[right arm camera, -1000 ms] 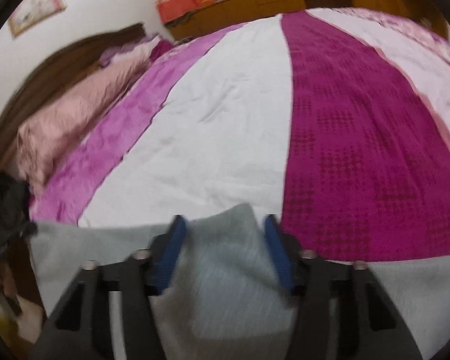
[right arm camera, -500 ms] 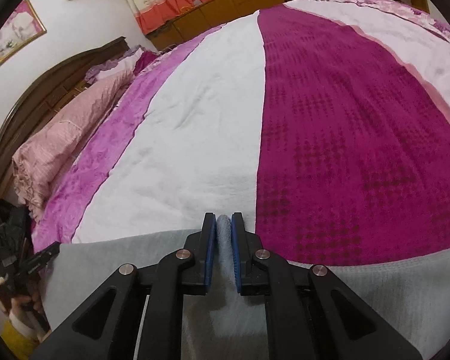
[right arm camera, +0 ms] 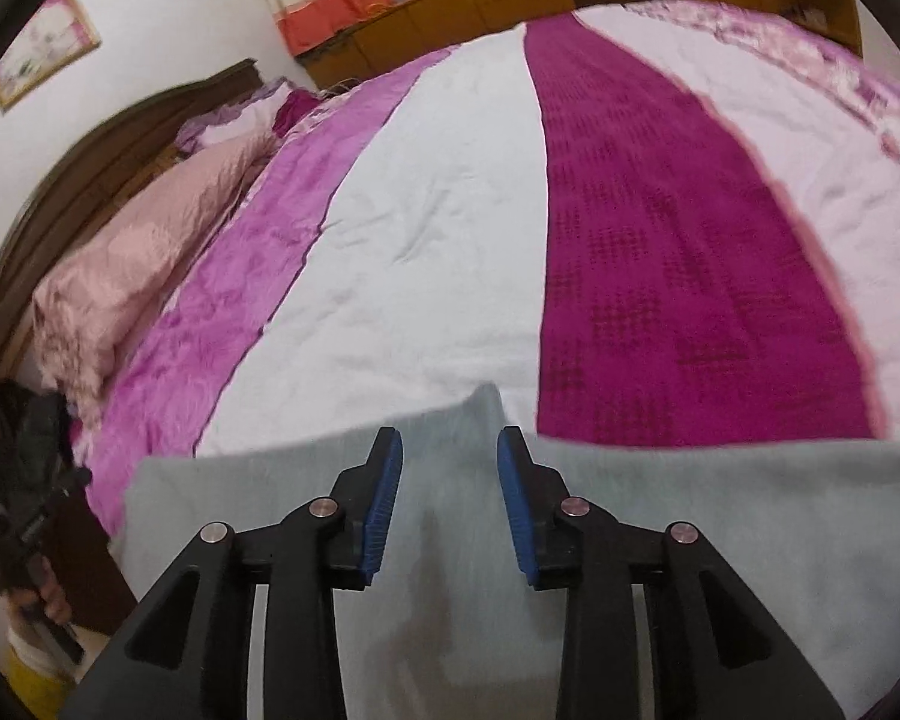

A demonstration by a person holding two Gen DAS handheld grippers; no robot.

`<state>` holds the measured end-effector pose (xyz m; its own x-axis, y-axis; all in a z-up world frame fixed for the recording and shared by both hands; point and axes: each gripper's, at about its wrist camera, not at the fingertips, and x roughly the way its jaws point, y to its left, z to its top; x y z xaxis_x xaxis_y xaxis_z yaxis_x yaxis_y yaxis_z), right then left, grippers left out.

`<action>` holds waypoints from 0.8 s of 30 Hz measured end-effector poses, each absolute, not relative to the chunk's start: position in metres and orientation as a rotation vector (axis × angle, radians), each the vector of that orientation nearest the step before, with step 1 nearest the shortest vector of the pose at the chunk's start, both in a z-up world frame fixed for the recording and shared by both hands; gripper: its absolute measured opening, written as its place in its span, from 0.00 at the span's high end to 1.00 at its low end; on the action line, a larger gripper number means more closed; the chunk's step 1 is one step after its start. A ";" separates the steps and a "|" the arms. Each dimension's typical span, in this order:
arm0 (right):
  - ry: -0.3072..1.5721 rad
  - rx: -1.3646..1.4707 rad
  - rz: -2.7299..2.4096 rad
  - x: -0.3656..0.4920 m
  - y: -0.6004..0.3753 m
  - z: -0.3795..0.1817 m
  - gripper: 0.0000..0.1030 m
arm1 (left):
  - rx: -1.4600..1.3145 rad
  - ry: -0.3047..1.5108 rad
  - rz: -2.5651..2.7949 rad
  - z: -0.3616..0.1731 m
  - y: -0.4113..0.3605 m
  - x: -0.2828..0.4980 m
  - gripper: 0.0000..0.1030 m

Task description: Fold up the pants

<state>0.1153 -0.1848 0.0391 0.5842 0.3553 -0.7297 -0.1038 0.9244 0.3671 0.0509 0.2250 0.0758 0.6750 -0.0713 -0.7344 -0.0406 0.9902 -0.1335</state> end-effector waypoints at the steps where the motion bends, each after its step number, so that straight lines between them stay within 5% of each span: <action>1: 0.911 0.281 0.265 0.108 -0.185 0.041 0.74 | -0.151 0.848 -0.030 0.072 0.220 0.049 0.74; 10: 0.950 0.105 0.158 0.044 -0.191 0.026 0.74 | -0.186 1.003 0.035 0.008 0.211 0.025 0.74; 17: 0.976 0.161 0.138 0.028 -0.212 -0.006 0.73 | -0.164 1.020 0.080 0.012 0.209 0.020 0.74; 24: 0.967 0.269 0.150 -0.002 -0.233 0.002 0.61 | -0.191 1.031 0.121 0.023 0.205 0.006 0.74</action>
